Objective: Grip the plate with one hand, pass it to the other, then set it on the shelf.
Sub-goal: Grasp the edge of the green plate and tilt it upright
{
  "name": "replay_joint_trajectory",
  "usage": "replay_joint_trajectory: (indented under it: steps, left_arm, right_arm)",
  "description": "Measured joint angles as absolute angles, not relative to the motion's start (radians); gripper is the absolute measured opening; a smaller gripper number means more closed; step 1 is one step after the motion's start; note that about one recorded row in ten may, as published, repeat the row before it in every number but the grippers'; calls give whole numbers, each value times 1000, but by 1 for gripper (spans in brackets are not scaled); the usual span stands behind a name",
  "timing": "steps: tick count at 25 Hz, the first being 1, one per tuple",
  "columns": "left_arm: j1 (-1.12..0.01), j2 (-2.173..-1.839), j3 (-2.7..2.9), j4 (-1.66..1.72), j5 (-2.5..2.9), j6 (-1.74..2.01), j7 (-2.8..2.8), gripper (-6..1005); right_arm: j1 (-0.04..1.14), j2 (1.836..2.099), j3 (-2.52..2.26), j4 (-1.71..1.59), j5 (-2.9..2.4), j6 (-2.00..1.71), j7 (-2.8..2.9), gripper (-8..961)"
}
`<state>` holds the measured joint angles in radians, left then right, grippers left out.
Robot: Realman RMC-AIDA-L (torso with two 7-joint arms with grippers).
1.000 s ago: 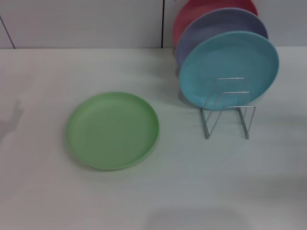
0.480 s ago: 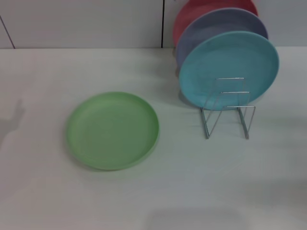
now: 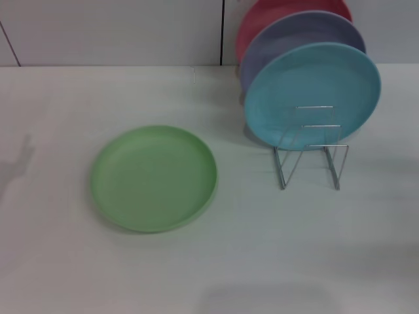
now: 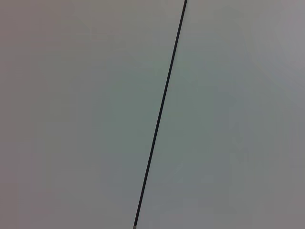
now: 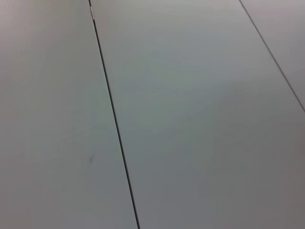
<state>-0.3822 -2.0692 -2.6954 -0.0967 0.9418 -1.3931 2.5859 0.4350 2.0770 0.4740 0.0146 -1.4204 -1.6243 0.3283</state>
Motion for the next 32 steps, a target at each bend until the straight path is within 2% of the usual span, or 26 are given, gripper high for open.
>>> replay_joint_trajectory:
  steps: [32]
  left_arm:
    - [-398,-2065,-2664,-157,952,-1348,2466,781]
  right_arm:
    - [434,2079,466,26,-1422,-1618,330,702]
